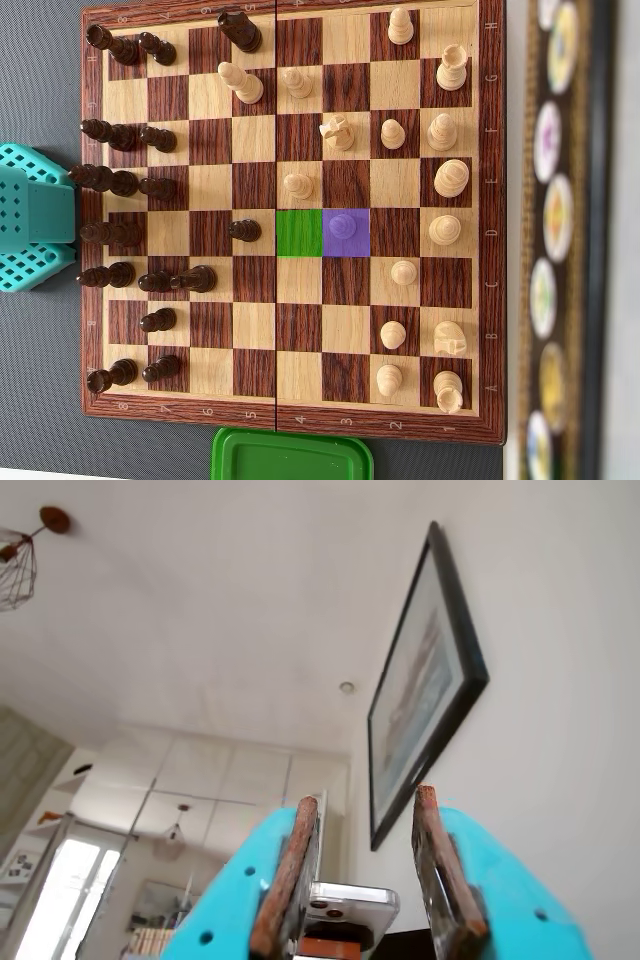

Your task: Play chess

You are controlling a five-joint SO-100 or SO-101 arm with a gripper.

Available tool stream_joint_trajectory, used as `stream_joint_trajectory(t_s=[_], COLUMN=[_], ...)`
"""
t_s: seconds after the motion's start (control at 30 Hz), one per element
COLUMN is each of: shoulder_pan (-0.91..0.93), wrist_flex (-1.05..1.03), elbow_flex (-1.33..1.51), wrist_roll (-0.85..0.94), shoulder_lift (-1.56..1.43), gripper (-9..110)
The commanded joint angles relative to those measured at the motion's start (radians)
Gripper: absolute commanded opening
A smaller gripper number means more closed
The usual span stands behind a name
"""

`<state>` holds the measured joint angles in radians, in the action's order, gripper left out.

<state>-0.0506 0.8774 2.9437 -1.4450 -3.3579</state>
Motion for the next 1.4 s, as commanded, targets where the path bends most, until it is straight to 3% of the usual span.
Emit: stream_joint_trajectory(t_s=[0.0, 0.3, 0.83, 1.37], shoulder_pan=[0.008, 0.008, -0.002, 0.008], wrist_flex=[-0.126, -0.457, -1.474, -1.786], elbow_flex=[-0.057, -0.098, -0.238, -0.242], wrist_roll=[0.005, 0.005, -0.005, 0.002], shoulder_lift=[0.014, 0.018, 0.018, 0.023], gripper=[14, 14, 14, 15])
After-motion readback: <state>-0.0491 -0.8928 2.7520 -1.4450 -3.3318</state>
